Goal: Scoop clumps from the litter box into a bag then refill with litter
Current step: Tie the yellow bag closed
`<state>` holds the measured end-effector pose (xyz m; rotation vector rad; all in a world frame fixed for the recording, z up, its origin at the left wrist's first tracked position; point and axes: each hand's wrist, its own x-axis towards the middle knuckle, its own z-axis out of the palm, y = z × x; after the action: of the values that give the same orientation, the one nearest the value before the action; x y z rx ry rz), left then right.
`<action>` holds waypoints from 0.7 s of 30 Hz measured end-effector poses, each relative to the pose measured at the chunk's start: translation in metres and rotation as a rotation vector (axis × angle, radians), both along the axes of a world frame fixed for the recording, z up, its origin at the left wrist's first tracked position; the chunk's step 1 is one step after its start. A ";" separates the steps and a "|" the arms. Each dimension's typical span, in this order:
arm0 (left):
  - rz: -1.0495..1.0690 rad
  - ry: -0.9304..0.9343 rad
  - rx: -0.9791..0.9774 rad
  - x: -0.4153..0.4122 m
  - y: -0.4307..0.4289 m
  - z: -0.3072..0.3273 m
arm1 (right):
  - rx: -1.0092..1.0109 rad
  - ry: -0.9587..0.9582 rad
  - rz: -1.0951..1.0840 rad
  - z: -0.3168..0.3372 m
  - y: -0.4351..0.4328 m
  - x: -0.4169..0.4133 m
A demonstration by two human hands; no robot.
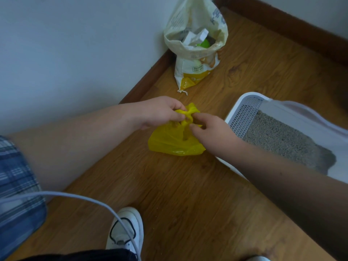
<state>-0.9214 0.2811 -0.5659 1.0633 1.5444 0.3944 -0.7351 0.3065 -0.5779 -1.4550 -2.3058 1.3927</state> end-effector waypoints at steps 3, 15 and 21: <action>-0.016 -0.012 0.006 0.000 0.000 0.003 | -0.271 0.156 -0.219 -0.009 0.000 -0.005; -0.027 -0.029 0.039 -0.009 0.007 0.009 | -0.115 0.074 -0.227 -0.009 0.017 -0.001; -0.081 -0.030 -0.058 -0.007 0.006 0.001 | 0.038 0.063 -0.136 -0.008 0.009 -0.005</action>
<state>-0.9285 0.2866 -0.5652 1.0660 1.4726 0.3069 -0.7405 0.3150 -0.5862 -1.5038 -2.1398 1.3304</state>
